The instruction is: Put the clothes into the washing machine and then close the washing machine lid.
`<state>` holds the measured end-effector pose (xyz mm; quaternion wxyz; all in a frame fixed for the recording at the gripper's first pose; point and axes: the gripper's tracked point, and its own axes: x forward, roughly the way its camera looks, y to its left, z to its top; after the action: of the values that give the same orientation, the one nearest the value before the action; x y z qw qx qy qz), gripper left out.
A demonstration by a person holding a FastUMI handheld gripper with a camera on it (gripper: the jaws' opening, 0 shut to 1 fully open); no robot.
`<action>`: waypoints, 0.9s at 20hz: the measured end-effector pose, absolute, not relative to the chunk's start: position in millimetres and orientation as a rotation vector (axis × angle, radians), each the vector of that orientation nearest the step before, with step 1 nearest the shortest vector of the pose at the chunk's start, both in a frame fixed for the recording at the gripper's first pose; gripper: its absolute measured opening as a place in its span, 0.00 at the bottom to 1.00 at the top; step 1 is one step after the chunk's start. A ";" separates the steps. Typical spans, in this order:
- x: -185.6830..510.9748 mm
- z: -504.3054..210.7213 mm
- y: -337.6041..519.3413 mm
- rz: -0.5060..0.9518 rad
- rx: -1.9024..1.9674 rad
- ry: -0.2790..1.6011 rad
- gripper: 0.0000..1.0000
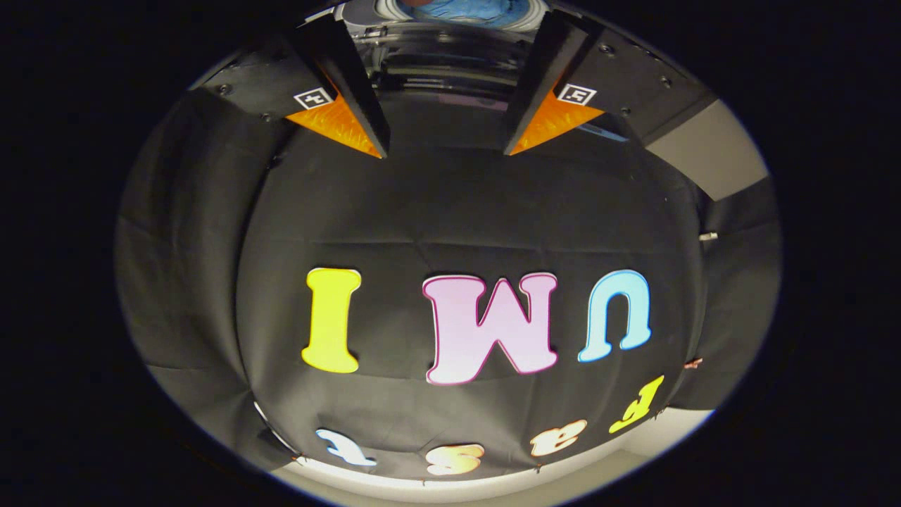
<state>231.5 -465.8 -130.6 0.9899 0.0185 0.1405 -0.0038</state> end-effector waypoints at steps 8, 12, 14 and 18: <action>223.5 -153.8 -466.4 0.024 0.101 0.357 1.00; 210.1 -155.2 -466.5 0.018 0.102 0.361 1.00; 206.6 -154.2 -466.2 0.010 0.103 0.368 1.00; 195.5 -153.5 -464.8 -0.011 0.097 0.392 1.00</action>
<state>195.5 -464.8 -153.5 0.9797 0.0484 0.1946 -0.0054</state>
